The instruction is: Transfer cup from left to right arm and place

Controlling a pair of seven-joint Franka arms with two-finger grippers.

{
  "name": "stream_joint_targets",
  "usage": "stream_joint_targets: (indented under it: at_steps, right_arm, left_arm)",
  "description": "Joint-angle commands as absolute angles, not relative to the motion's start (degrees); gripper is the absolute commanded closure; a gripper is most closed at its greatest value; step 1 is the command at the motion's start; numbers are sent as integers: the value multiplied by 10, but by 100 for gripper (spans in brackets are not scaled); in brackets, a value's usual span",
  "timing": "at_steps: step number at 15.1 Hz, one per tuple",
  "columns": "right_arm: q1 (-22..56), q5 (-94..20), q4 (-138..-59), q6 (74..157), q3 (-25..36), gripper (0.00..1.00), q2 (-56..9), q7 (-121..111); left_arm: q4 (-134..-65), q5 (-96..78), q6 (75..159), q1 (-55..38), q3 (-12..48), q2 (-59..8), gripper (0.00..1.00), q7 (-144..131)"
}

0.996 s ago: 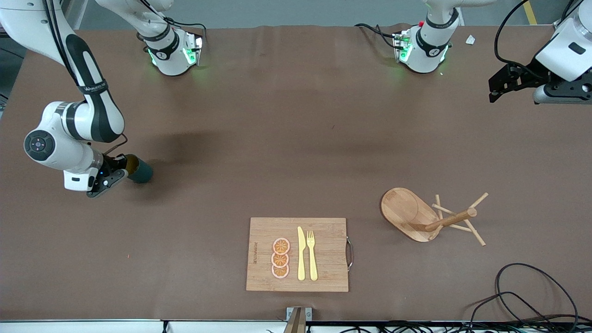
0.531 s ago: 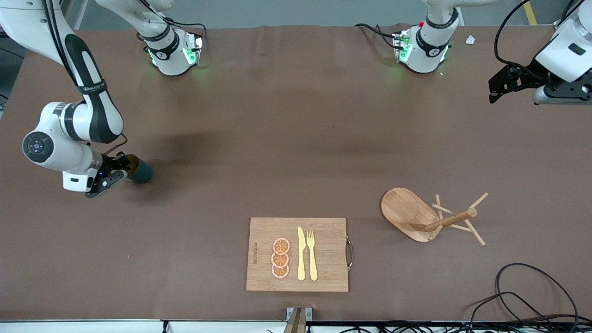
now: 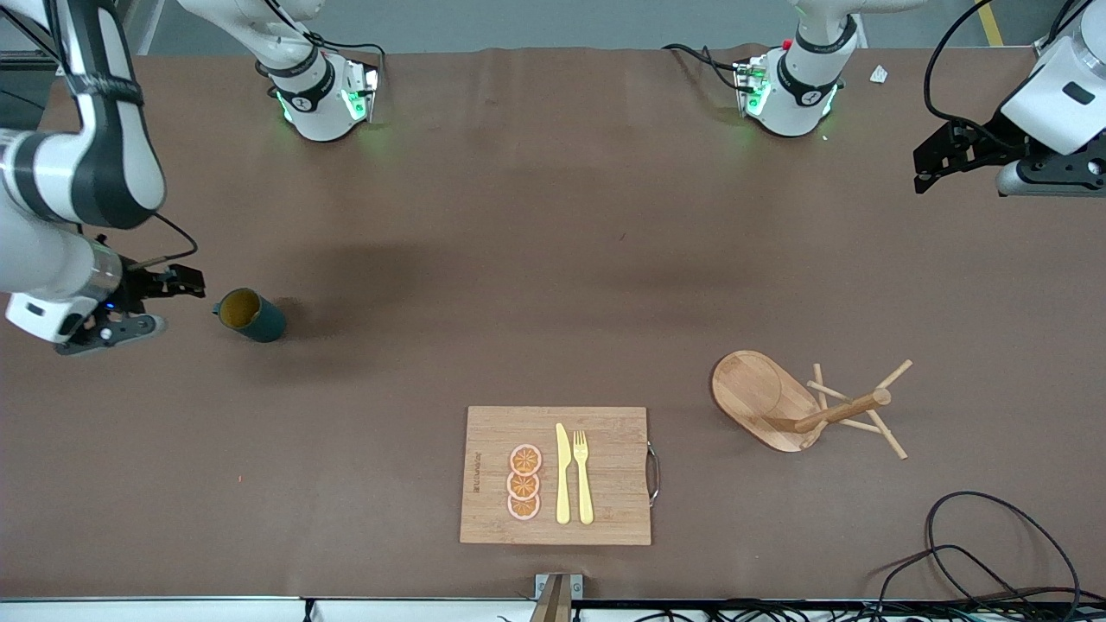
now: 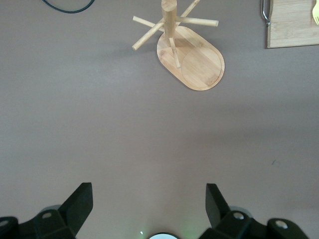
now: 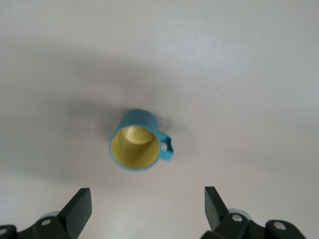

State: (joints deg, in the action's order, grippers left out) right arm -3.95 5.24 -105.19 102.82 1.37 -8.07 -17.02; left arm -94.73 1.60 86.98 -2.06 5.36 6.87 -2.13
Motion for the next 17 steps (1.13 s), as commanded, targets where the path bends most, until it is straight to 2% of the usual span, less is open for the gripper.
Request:
stream_joint_targets:
  at_steps: [1, 3, 8, 17]
  right_arm:
    - [-39, 13, -972, 939, 16, 0, -86, -124]
    - [-40, 8, -929, 893, 17, 0, -88, -121]
    - [-42, 9, -857, 859, 18, 0, -102, -116]
    - [-41, -4, -849, 839, 17, 0, -96, -106]
  left_arm:
    - [-951, 7, 875, -17, 54, 74, 0, -14]
    - [-950, 7, 875, -17, 54, 73, 0, -14]
    - [-950, 4, 877, -17, 54, 73, 0, -15]
    - [-949, -10, 878, -15, 49, 76, 0, -11]
